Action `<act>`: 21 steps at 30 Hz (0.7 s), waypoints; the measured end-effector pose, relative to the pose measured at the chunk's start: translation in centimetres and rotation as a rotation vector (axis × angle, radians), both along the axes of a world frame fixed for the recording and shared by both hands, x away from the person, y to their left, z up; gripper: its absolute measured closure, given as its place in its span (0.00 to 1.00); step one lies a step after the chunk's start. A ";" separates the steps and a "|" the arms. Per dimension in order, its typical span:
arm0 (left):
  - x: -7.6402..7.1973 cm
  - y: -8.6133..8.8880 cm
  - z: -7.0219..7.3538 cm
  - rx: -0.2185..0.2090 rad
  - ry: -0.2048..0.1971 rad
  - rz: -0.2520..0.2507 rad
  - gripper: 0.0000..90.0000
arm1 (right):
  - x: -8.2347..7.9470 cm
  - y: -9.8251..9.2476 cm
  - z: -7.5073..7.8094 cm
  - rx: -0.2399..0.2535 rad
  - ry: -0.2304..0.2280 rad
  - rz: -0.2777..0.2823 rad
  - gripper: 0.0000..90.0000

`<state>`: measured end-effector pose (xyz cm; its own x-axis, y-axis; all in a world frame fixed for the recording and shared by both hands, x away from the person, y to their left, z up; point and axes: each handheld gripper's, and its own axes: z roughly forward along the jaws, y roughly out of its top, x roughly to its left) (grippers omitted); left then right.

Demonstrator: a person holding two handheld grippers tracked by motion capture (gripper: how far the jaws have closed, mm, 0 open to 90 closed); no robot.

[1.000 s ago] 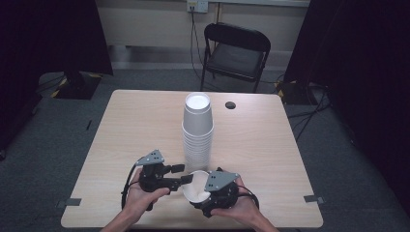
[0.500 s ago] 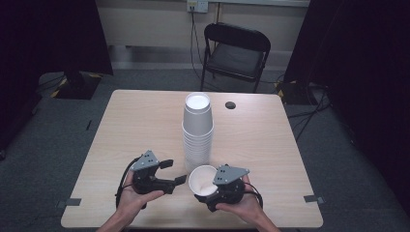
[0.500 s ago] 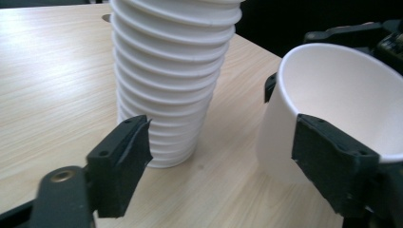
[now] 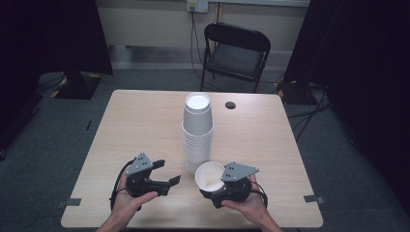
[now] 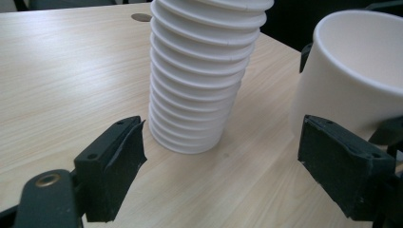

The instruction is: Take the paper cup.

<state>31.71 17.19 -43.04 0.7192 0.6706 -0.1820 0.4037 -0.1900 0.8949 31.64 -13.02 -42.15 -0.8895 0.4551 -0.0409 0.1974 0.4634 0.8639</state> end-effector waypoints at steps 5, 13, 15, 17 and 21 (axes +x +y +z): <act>-0.1 0.6 -0.4 0.006 -0.009 -0.006 0.17 | 0.4 -0.9 0.3 0.035 0.010 -0.040 0.15; 0.2 1.0 -1.1 0.045 -0.005 0.024 0.17 | 1.4 -2.2 0.9 0.072 0.014 -0.116 0.15; 0.2 1.1 -1.1 0.046 -0.013 0.029 0.17 | 1.8 -2.5 1.1 0.083 0.011 -0.139 0.15; 0.2 1.2 -1.1 0.041 -0.010 0.031 0.17 | 2.2 -2.8 1.3 0.094 0.012 -0.152 0.16; 0.2 1.4 -1.2 0.044 -0.011 0.035 0.17 | 2.9 -3.4 1.7 0.106 0.006 -0.187 0.16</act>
